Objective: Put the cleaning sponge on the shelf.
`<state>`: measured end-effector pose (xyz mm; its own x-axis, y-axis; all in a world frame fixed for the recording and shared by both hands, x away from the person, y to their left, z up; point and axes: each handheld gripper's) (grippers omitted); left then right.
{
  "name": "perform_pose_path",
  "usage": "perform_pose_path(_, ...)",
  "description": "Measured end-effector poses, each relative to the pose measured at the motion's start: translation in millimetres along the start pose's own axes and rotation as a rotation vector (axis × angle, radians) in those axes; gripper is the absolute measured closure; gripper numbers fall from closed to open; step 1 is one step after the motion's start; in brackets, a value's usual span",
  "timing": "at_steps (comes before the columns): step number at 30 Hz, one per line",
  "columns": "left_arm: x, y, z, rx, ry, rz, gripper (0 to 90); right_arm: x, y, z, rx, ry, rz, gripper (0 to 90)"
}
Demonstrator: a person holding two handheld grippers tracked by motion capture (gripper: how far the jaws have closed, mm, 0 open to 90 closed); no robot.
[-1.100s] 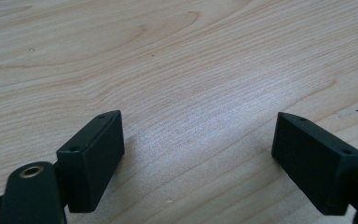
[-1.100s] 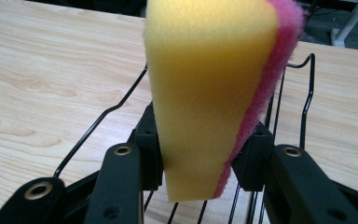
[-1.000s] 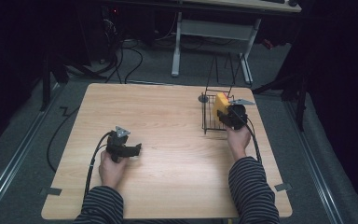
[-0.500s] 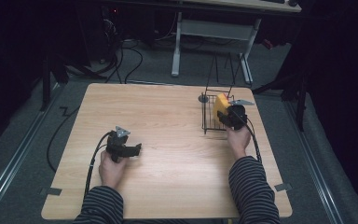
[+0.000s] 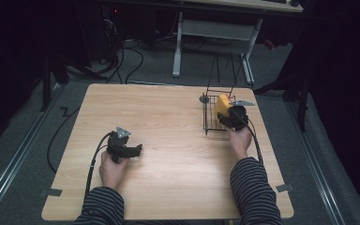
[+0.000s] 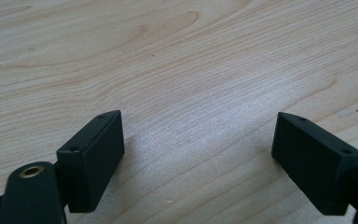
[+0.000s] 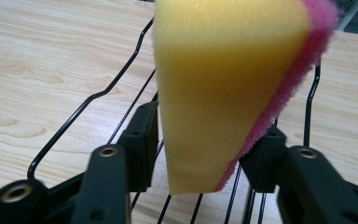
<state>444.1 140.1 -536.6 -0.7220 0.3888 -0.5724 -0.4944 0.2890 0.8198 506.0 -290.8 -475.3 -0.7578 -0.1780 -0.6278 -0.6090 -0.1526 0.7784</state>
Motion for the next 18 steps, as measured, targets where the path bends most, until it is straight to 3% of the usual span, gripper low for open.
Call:
perform_pose_path(8,0.0,0.0,0.0,0.0,0.0,0.0,17.6,3.0,4.3,-3.0,-0.005,-0.032,-0.018,31.2)
perform_pose_path(18,0.0,0.0,0.0,-0.001,-0.002,0.0,17.6,11.8,22.3,-10.7,-0.053,-0.044,-0.021,25.6)
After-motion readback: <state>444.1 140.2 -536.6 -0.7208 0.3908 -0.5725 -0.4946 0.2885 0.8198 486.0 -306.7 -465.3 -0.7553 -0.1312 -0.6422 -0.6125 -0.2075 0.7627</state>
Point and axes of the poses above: each handheld gripper's, and its own axes: y roughly backward along the jaws, x roughly out of its underside, z roughly to its left, and after that the axes turned 12 degrees about z, right-handed
